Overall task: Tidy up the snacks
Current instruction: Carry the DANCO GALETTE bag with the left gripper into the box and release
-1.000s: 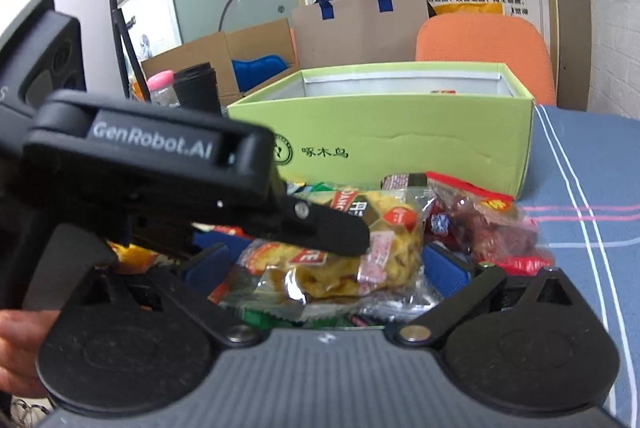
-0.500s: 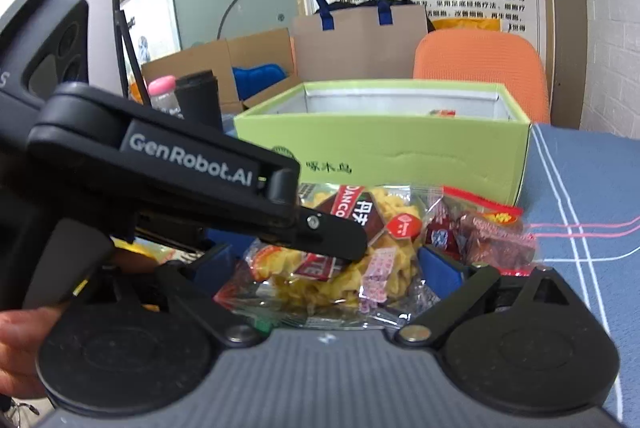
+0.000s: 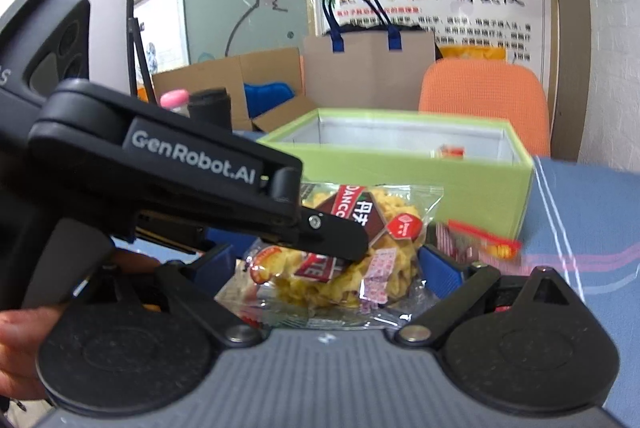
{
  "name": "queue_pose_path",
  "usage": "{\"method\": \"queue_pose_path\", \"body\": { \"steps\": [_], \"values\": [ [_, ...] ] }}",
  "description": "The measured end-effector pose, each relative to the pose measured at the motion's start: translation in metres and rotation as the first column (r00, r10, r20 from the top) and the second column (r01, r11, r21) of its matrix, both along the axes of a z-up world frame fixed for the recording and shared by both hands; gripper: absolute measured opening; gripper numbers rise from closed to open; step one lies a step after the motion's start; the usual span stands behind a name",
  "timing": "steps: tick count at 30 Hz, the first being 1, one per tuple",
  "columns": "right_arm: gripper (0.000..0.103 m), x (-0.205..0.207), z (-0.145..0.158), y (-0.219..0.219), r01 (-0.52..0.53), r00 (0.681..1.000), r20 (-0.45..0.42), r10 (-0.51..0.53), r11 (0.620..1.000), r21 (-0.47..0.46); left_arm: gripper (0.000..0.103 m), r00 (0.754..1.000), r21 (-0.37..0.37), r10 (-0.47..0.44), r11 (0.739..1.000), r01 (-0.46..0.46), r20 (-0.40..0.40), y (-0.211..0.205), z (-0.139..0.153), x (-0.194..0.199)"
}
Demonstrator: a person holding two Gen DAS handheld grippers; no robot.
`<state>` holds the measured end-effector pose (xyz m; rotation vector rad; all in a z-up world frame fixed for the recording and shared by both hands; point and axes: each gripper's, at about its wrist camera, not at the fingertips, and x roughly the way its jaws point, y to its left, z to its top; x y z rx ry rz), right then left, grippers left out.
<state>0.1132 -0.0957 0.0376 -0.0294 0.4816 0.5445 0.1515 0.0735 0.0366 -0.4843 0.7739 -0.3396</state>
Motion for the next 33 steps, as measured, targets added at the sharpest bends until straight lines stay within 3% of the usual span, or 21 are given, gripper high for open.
{"method": "queue_pose_path", "body": {
  "steps": [6, 9, 15, 20, 23, 26, 33],
  "values": [
    [0.097, 0.046, 0.032, 0.016, -0.018, 0.994, 0.108, 0.020, 1.000, -0.020, 0.037, 0.997, -0.021, 0.023, 1.000, -0.022, 0.075, 0.015, 0.035, 0.053],
    [0.097, 0.087, 0.043, 0.024, -0.030, 0.992, 0.119, 0.032, 0.999, -0.019, 0.037, 0.995, 0.006, 0.039, 0.999, -0.040, 0.090, 0.020, 0.047, 0.092],
    [0.097, 0.168, 0.042, 0.040, -0.054, 0.997, 0.051, 0.055, 0.998, -0.006, 0.037, 0.996, 0.078, 0.057, 0.995, -0.062, 0.064, 0.030, 0.047, 0.162],
    [0.096, 0.211, 0.019, 0.053, -0.088, 0.995, -0.043, 0.087, 0.996, -0.014, 0.042, 0.996, 0.132, 0.084, 0.988, -0.082, -0.010, 0.039, 0.018, 0.199],
    [0.097, 0.213, 0.009, 0.046, -0.058, 0.997, -0.052, 0.055, 0.998, -0.040, 0.047, 0.987, 0.194, 0.157, 0.969, -0.152, -0.013, 0.049, 0.011, 0.196],
    [0.101, 0.193, 0.016, 0.020, -0.019, 1.000, 0.000, 0.019, 1.000, -0.001, 0.062, 0.979, 0.154, 0.194, 0.968, -0.200, 0.054, 0.063, 0.020, 0.167],
    [0.101, 0.106, 0.027, -0.015, -0.076, 0.996, 0.046, 0.073, 0.994, 0.076, 0.071, 0.974, 0.131, 0.182, 0.971, -0.199, 0.132, 0.075, 0.035, 0.079]
  ]
}}
